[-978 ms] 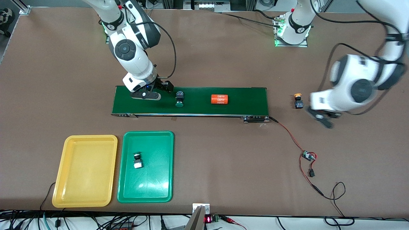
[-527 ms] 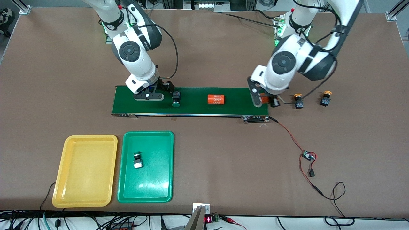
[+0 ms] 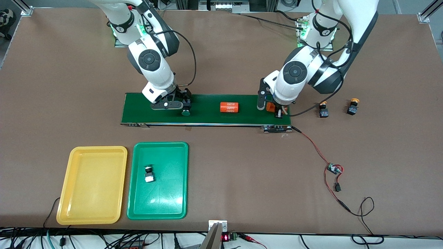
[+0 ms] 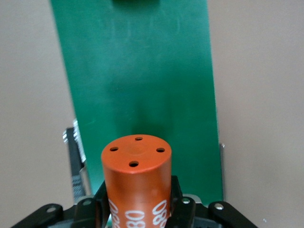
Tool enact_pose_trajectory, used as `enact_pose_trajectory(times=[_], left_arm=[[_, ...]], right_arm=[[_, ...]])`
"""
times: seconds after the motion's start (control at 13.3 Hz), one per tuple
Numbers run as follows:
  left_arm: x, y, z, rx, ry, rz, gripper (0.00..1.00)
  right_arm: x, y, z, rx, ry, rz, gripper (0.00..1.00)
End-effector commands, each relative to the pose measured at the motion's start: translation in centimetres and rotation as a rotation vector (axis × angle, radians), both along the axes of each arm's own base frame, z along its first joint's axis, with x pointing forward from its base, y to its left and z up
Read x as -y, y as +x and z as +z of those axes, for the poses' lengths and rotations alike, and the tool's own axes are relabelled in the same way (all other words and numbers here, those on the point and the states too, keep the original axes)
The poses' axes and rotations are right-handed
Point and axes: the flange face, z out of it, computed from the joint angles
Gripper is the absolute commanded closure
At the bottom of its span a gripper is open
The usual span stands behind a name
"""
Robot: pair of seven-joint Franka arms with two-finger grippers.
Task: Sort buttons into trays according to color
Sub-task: 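Grasp the green button with the right gripper while the left gripper places the cylinder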
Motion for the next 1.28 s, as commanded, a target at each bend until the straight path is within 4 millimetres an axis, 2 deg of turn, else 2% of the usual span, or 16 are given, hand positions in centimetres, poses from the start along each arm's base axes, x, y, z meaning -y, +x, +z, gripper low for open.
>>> enact_pose_trajectory(times=[0.0, 0.15, 0.3, 0.45, 0.53, 0.6, 0.68, 0.75, 0.83, 0.9, 0.98, 1.13, 1.2], left_arm=[[0.9, -0.9, -1.2, -0.004, -0.005, -0.004, 1.00], [1.4, -1.6, -1.8, -0.016, 0.001, -0.012, 0.99], [1.5, -1.7, -2.4, -0.024, 0.003, 0.016, 0.88], [1.6, -1.7, -2.4, -0.020, 0.005, 0.068, 0.56], [1.6, -1.6, -2.1, -0.011, 0.001, 0.068, 0.15], [1.5, -1.6, -1.8, -0.007, 0.003, 0.062, 0.00], [1.4, -1.4, -1.1, 0.006, 0.002, 0.063, 0.00], [1.1, -0.6, 0.3, 0.034, -0.003, 0.071, 0.00], [0.4, 0.8, 2.4, 0.079, -0.013, 0.093, 0.00], [-1.2, 2.5, 3.9, 0.112, -0.018, 0.138, 0.00], [-4.0, 4.6, 4.9, 0.141, -0.016, 0.199, 0.00], [-9.7, 7.2, 5.6, 0.168, 0.014, 0.302, 0.00], [-13.3, 8.2, 5.7, 0.172, 0.032, 0.380, 0.00]], right_arm=[[-0.2, 0.0, 0.1, 0.015, -0.001, 0.024, 0.00], [-0.2, 0.0, 0.1, 0.014, -0.001, 0.022, 0.00], [-0.1, -0.1, -0.5, 0.003, -0.006, 0.022, 0.00], [-0.2, -0.2, -1.1, -0.006, -0.007, 0.024, 0.00], [-0.1, -0.2, -1.6, -0.013, -0.011, 0.023, 0.00], [-0.1, -0.2, -1.7, -0.011, -0.017, 0.033, 0.03], [0.0, -0.2, -1.9, -0.012, -0.021, 0.036, 0.07], [0.1, -0.1, -1.9, -0.012, -0.021, 0.038, 0.18], [0.3, 0.0, -1.9, -0.010, -0.021, 0.069, 0.43], [0.6, 0.3, -1.9, -0.008, -0.019, 0.114, 0.80], [1.1, 0.7, -1.9, -0.008, -0.020, 0.126, 0.90], [2.0, 1.7, -1.5, 0.001, -0.023, 0.129, 0.96], [2.7, 2.1, -1.6, 0.001, -0.023, 0.128, 0.98]])
